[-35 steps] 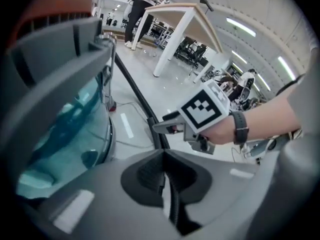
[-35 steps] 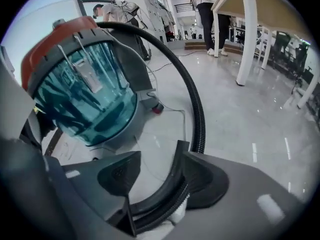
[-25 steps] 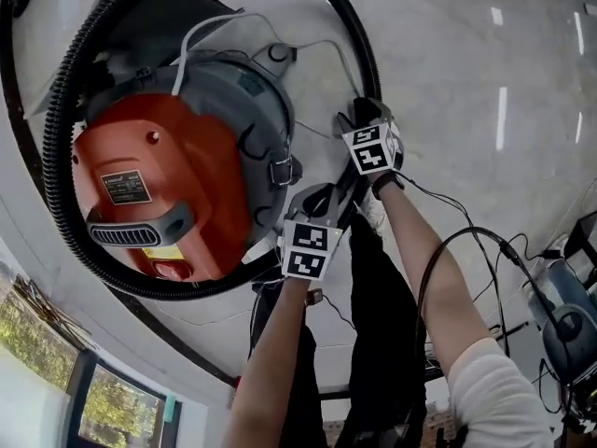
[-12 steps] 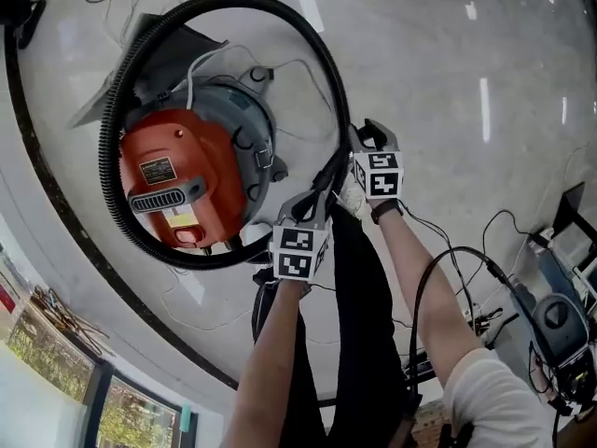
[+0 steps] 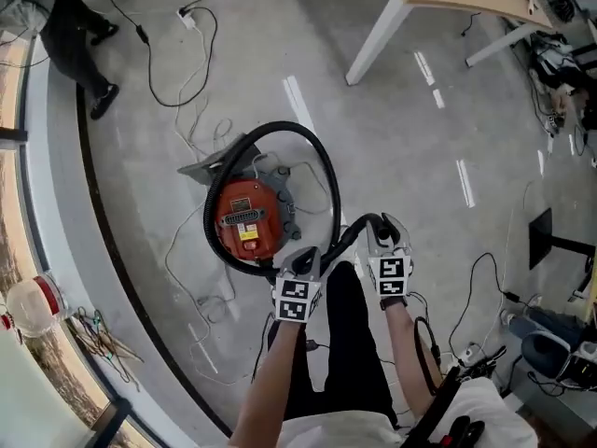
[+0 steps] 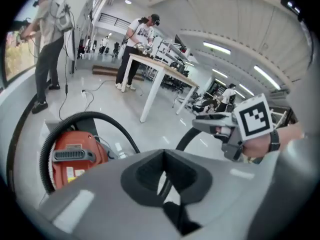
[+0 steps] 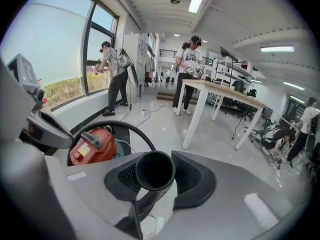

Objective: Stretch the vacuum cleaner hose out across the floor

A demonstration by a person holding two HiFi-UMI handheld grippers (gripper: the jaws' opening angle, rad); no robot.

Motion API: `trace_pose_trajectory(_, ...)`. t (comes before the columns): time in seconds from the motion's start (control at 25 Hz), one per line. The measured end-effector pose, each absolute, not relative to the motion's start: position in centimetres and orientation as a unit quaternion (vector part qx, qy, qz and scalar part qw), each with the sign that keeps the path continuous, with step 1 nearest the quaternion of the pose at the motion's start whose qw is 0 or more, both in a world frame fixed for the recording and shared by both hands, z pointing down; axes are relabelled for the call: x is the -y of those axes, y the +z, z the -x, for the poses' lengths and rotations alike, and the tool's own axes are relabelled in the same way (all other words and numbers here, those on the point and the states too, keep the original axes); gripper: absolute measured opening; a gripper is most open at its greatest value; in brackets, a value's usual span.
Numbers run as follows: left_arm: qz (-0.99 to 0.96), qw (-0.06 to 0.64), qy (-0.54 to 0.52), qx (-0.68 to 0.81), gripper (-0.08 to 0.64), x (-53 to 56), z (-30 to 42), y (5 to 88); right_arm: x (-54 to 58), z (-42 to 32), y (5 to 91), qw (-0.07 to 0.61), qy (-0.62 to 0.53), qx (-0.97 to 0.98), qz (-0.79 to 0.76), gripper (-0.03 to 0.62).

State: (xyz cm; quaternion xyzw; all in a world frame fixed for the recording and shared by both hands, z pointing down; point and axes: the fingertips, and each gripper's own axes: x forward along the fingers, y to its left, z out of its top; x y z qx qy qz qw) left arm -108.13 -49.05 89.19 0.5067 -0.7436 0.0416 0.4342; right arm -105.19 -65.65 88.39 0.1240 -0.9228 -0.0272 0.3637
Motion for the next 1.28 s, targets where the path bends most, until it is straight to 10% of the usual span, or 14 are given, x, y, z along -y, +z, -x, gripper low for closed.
trace_pose_trajectory(0.72, -0.494, 0.287, -0.010, 0.821, 0.002, 31.1, 105.7, 63.8, 43.7, 94.6, 62.0, 0.267, 0.010, 0.963, -0.034, 0.133)
trace_pose_trajectory(1.28, -0.373, 0.237, -0.003, 0.897, 0.002, 17.8, 81.6, 57.2, 42.5, 76.8, 48.7, 0.101, -0.023, 0.994, -0.033, 0.133)
